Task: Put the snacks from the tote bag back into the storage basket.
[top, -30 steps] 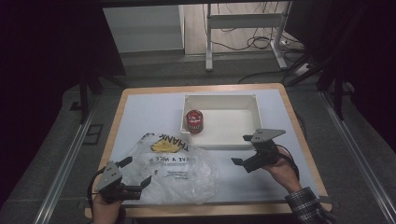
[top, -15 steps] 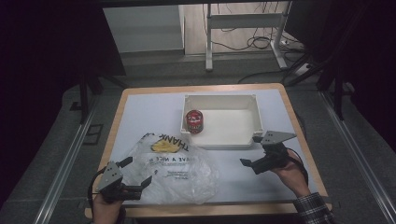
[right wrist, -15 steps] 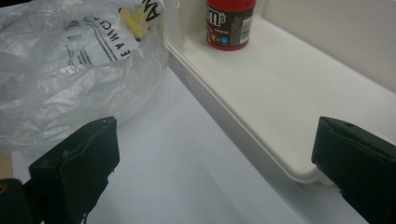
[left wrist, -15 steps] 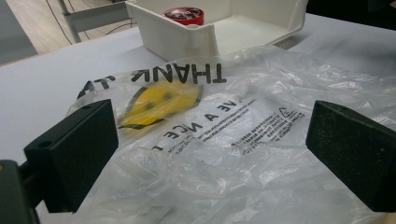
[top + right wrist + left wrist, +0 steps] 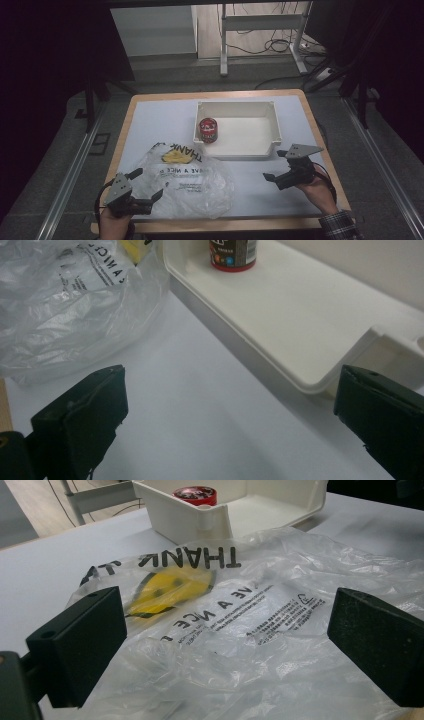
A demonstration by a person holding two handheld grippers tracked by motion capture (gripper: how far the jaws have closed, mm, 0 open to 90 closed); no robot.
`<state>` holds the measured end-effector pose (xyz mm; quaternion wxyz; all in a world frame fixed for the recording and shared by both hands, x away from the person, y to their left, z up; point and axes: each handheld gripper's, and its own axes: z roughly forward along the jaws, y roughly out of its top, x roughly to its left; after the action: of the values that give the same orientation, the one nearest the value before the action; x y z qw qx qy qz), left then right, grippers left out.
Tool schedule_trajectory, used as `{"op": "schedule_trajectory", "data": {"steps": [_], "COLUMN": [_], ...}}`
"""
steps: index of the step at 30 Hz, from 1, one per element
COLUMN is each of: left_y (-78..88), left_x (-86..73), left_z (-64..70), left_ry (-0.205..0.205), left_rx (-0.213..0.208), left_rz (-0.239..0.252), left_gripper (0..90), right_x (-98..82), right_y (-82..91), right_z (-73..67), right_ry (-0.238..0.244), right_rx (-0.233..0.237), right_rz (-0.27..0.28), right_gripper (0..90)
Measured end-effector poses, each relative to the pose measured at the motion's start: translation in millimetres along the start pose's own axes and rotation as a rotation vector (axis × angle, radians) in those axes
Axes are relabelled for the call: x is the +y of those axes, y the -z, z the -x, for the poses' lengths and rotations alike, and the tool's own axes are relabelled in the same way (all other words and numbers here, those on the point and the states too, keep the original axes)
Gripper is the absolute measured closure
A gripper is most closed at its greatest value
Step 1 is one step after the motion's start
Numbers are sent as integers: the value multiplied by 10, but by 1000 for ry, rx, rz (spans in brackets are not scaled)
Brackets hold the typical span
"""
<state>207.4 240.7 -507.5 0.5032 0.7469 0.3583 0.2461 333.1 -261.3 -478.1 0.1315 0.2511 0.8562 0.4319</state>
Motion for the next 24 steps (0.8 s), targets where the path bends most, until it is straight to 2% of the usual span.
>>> {"op": "schedule_trajectory", "data": {"steps": [10,20,24], "left_y": [-3,-6,-5], "left_x": [0,1,1], "left_z": [3,6,4], "left_ry": [-3,-5,-5], "left_rx": [-2,-4,-2], "left_rz": [-4,-5,-5], "left_gripper": [23,24,24], "right_x": [-164,-302,-317], "right_y": [-41,-181,-209], "right_z": [5,-3,-12], "right_ry": [-17,12,22], "right_rx": [1,18,23], "right_rz": [-78,-186,-203], "right_gripper": [12,12,12]}}
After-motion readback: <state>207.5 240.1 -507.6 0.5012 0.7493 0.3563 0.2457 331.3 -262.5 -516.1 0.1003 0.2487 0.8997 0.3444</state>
